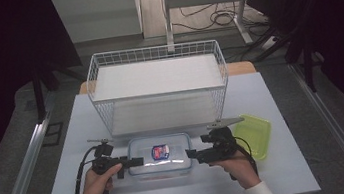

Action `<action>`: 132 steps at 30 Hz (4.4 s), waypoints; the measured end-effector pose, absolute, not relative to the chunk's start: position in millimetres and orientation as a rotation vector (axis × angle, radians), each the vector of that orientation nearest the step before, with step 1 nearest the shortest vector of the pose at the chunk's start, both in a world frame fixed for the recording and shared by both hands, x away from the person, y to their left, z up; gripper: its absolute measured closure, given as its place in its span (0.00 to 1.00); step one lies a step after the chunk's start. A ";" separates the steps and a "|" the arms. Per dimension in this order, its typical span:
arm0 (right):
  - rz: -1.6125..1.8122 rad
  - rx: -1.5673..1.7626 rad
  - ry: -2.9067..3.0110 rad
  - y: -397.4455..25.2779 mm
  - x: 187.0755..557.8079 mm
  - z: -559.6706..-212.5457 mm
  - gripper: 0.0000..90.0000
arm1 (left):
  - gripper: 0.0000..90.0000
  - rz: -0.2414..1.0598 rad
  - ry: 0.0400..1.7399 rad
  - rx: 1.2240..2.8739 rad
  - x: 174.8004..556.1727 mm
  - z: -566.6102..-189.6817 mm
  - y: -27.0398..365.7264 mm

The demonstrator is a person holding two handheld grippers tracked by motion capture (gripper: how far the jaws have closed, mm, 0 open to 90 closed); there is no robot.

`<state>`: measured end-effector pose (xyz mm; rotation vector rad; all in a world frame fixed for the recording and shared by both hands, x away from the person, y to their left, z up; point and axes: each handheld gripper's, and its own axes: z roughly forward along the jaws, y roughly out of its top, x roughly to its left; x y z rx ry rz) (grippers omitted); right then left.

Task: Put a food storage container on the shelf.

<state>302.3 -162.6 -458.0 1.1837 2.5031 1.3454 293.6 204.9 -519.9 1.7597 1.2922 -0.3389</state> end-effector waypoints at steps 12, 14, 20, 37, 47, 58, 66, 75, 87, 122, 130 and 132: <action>1.305 1.287 2.551 -150.8 309.2 -472.0 0.18 | 0.31 -0.322 1.298 1.745 292.3 -517.8 208.2; 1.300 1.320 2.554 -149.4 312.0 -475.4 0.18 | 0.31 -0.319 1.298 1.745 291.7 -517.6 207.9; 1.318 1.382 2.567 -144.6 315.5 -483.2 0.18 | 0.31 -0.288 1.281 1.761 287.9 -515.3 206.6; 1.419 1.554 2.600 -140.2 325.3 -500.7 0.19 | 0.33 -0.243 1.255 1.776 279.6 -512.3 205.7; 1.505 1.616 2.551 -152.7 319.8 -498.1 0.40 | 0.37 -0.256 1.245 1.755 275.9 -513.5 210.7; 1.538 1.537 2.547 -159.7 309.1 -492.5 0.47 | 0.46 -0.227 1.207 1.742 268.9 -509.1 214.4; 1.582 1.445 2.540 -165.6 297.0 -490.1 0.53 | 0.53 -0.221 1.149 1.753 261.2 -506.8 220.1; 1.606 1.388 2.537 -167.4 292.2 -490.3 0.54 | 0.56 -0.215 1.111 1.771 257.4 -505.2 222.7; 1.647 1.404 2.487 -168.5 288.0 -492.5 0.55 | 0.56 -0.174 1.122 1.771 252.6 -501.6 219.3; 1.726 1.294 2.432 -173.1 280.6 -465.1 0.57 | 0.58 -0.040 1.045 1.760 238.7 -469.2 215.9; 1.729 1.249 2.415 -175.7 278.0 -453.8 0.57 | 0.58 -0.026 1.026 1.760 238.0 -460.7 213.7; 1.730 1.239 2.411 -176.1 278.0 -452.5 0.57 | 0.58 -0.026 1.020 1.764 238.1 -458.9 213.8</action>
